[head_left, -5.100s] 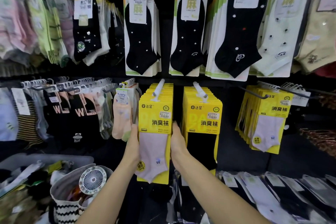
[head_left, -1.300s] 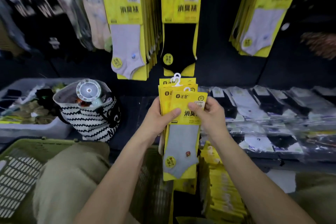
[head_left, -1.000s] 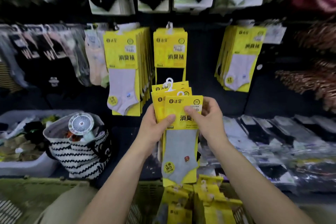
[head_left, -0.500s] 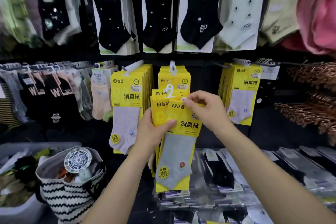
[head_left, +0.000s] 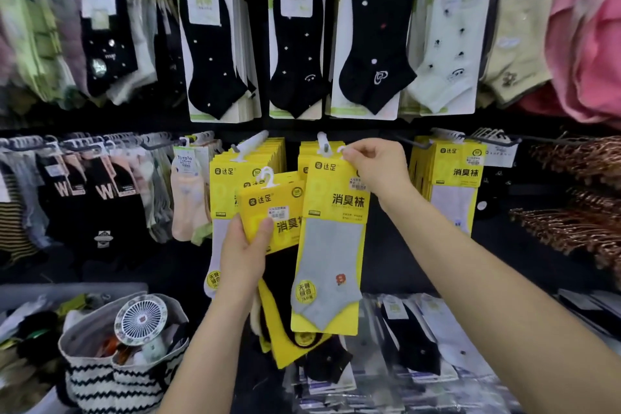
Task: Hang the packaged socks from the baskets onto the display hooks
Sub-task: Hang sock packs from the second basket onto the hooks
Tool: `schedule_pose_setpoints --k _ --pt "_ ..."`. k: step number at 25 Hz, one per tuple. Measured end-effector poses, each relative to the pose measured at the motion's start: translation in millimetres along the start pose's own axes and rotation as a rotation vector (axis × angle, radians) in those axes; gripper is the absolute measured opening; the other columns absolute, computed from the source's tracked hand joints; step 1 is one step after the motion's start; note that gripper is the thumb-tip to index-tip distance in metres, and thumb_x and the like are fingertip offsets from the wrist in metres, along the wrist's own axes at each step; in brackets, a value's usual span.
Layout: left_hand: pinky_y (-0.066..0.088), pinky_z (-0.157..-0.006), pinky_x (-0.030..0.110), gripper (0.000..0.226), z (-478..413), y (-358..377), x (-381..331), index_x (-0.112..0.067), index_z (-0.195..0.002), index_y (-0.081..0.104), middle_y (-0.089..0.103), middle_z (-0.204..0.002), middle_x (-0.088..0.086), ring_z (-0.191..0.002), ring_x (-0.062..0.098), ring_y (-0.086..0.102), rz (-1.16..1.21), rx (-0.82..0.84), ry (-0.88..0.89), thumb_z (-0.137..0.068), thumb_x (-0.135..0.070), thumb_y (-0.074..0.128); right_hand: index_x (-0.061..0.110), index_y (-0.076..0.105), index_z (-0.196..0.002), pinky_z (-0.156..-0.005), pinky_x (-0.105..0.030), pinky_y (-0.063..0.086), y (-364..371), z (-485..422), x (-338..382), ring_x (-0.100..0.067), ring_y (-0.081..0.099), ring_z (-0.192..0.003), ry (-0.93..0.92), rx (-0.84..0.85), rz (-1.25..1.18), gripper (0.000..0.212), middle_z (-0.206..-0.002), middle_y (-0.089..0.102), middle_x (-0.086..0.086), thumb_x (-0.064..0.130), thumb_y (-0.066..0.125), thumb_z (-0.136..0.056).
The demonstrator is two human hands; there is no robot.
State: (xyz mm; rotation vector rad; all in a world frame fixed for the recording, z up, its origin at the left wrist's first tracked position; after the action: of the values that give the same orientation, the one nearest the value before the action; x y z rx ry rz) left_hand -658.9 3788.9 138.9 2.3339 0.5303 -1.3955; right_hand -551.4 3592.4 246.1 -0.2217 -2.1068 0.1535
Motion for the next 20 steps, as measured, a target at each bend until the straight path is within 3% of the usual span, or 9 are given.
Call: schedule_pose_setpoints --k 2,4,7,10,12,14,16,18,20 --pt "0.047 -0.096 0.05 0.019 -4 -17 -4 -0.02 -0.112 0.055 0.065 -0.115 0.003 -0.108 0.022 0.061 -0.057 -0.039 0.033 -0.093 -0.02 0.054 0.022 0.072 -0.077 -0.067 -0.023 0.048 7 -7 5 -0.006 0.059 -0.075 -0.013 -0.004 0.046 0.013 -0.079 0.067 0.012 0.021 0.063 -0.086" --pt "0.05 -0.092 0.045 0.019 -5 -26 -10 -0.035 -0.105 0.056 0.066 -0.11 -0.005 -0.105 0.017 0.062 -0.079 -0.041 0.066 -0.092 -0.021 0.055 0.022 0.072 -0.079 -0.067 -0.022 0.047 12 -11 7 -0.003 0.057 -0.071 -0.024 -0.007 0.073 0.014 -0.074 0.064 0.015 0.021 0.062 -0.088" --pt "0.051 -0.079 0.028 0.041 -5 -33 -23 -0.059 -0.093 0.056 0.065 -0.103 -0.017 -0.098 0.006 0.063 -0.101 -0.037 0.128 -0.093 -0.018 0.055 0.018 0.074 -0.082 -0.064 -0.021 0.049 17 -13 7 -0.003 0.055 -0.067 -0.048 -0.025 0.114 0.013 -0.075 0.067 0.007 0.022 0.062 -0.088" --pt "0.052 -0.083 0.033 0.025 -8 -49 -21 -0.037 -0.11 0.06 0.067 -0.107 -0.008 -0.104 0.017 0.064 -0.038 -0.104 0.103 -0.093 -0.019 0.056 0.013 0.072 -0.08 -0.053 -0.016 0.046 21 -11 13 -0.009 0.06 -0.064 -0.099 -0.027 0.176 0.016 -0.084 0.07 -0.007 0.022 0.06 -0.088" --pt "0.053 -0.09 0.039 0.035 -10 -59 -19 -0.02 -0.127 0.053 0.066 -0.117 0.0 -0.106 0.02 0.063 -0.017 -0.128 0.08 -0.092 -0.021 0.057 0.018 0.07 -0.079 -0.048 -0.013 0.043 20 -9 13 -0.008 0.062 -0.066 -0.122 -0.013 0.22 0.015 -0.084 0.071 -0.002 0.022 0.059 -0.088" --pt "0.055 -0.087 0.033 0.047 -8 -63 -21 -0.018 -0.137 0.044 0.064 -0.122 0.0 -0.108 0.018 0.063 0.026 -0.131 0.093 -0.092 -0.022 0.057 0.024 0.067 -0.084 -0.044 -0.005 0.04 19 -5 10 -0.001 0.058 -0.065 -0.095 0.02 0.196 0.007 -0.09 0.069 0.002 0.023 0.061 -0.088" --pt "0.054 -0.088 0.033 0.04 -3 -55 -28 -0.024 -0.131 0.051 0.064 -0.121 -0.003 -0.109 0.017 0.062 0.033 -0.11 0.133 -0.091 -0.02 0.057 0.023 0.065 -0.099 -0.062 -0.006 0.044 12 3 7 -0.001 0.059 -0.078 -0.099 -0.006 0.222 0.013 -0.101 0.065 0.002 0.027 0.063 -0.087" --pt "0.053 -0.085 0.028 0.026 4 -38 -35 -0.035 -0.106 0.058 0.069 -0.105 -0.015 -0.1 0.006 0.064 0.018 -0.08 0.158 -0.091 -0.014 0.057 0.024 0.062 -0.109 -0.088 -0.028 0.046 2 19 6 -0.013 0.056 -0.1 -0.173 -0.109 0.288 0.023 -0.11 0.06 0.001 0.03 0.061 -0.087" --pt "0.053 -0.086 0.03 0.019 8 -19 -33 -0.031 -0.096 0.058 0.069 -0.097 -0.015 -0.097 0.008 0.065 -0.012 -0.049 0.131 -0.09 -0.013 0.059 0.028 0.061 -0.095 -0.084 -0.027 0.044 3 43 2 -0.01 0.056 -0.093 -0.222 -0.081 0.143 0.011 -0.098 0.061 0.006 0.033 0.062 -0.086"
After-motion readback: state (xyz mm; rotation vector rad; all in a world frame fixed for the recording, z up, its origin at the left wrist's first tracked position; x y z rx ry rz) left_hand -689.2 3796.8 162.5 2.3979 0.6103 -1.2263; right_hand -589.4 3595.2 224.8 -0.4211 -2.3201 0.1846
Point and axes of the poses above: each hand's wrist, its own z-axis away from the middle knuckle, its own y-axis out of the palm, x = y × z, the point moved 6 cm from there along -z, towards the middle knuckle
